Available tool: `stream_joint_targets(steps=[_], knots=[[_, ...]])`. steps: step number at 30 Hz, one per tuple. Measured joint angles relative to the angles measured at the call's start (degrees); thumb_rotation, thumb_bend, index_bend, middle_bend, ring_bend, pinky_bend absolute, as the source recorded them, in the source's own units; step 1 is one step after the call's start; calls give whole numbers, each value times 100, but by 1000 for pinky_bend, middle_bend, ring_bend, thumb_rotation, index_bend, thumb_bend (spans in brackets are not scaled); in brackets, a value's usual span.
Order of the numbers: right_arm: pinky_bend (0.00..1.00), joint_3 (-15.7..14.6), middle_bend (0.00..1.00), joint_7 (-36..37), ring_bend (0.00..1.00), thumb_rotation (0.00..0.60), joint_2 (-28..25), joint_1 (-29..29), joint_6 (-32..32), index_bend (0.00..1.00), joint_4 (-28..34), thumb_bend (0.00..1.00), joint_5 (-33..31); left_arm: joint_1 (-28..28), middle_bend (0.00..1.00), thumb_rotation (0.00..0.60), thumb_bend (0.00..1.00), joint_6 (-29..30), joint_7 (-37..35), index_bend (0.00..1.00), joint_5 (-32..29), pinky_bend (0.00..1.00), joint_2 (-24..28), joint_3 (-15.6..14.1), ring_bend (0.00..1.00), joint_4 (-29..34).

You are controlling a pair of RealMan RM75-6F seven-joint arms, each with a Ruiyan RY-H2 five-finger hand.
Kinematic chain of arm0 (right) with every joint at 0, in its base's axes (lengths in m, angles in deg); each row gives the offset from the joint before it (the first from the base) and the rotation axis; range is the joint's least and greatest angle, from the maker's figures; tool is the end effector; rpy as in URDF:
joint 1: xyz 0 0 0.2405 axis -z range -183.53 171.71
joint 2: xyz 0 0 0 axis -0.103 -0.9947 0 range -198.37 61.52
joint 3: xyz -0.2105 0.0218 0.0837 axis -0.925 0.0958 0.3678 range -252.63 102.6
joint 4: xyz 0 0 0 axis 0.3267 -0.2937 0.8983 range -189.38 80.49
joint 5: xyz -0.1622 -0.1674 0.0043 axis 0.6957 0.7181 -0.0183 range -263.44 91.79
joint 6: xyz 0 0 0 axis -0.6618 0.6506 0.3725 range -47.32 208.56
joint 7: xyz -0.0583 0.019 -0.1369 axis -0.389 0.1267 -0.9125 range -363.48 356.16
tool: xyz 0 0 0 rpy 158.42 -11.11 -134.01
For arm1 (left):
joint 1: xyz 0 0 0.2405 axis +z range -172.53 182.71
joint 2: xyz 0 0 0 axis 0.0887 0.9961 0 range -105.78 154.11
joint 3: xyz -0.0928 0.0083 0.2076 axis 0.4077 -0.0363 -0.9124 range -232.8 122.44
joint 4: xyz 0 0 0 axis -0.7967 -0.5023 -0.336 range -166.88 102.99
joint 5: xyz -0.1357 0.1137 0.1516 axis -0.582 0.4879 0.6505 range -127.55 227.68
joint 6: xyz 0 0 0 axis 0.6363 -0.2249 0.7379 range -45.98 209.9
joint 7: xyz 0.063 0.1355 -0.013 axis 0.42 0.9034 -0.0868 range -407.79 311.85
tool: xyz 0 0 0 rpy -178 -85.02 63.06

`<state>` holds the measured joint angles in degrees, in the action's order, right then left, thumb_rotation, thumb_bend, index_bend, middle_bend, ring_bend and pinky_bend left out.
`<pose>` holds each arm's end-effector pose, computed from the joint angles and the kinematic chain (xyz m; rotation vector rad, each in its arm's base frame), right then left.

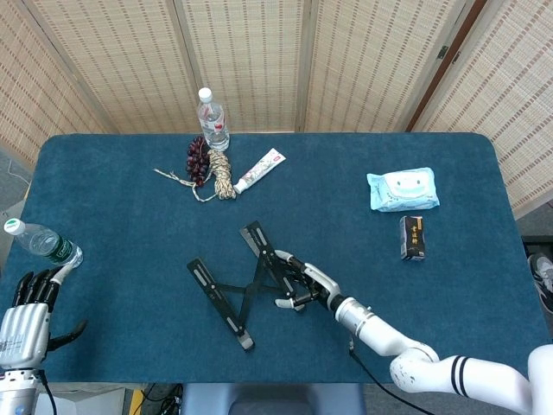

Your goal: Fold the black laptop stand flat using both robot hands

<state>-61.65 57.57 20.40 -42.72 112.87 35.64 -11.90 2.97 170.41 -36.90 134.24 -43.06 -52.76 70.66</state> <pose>-0.1102 -0.2799 -0.0868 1.1950 -2.6306 1.2106 -0.2581 0.1686 0.1038 -1.3054 -0.9481 -0.9065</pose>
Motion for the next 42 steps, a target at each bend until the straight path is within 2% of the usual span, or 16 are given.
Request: stream_joint_targets(steps=[8,13,22,32,35,42], knots=[[128,-217,0,37,0,600,-841,360,327,0,699,0,337,-34,140,600,174,-55,27,111,3,7,-12,7,99,0],[113,-96,0,61,0,600,-1115,411,548,0,798,0,363,-43,140,600,174,-59,38,111,12,7,-23,12,99,11],[113,332,0,212,0,600,-770,-49,448,0,105,0,192,6,140,600,173,-9,-19,111,7,7,34,-3,99,91],[117,658,14,510,0,600,-54,-736,15,0,-868,21,59,46,140,600,173,6,39,112,-47,7,53,-14,99,142],[185,693,80,610,10,600,139,-848,-76,3,-1113,84,54,46,140,600,173,-1,69,117,-58,7,50,-13,99,158],[285,638,174,940,85,600,216,-966,-234,75,-1252,90,302,37,140,600,173,-29,71,118,-65,7,50,-11,99,217]])
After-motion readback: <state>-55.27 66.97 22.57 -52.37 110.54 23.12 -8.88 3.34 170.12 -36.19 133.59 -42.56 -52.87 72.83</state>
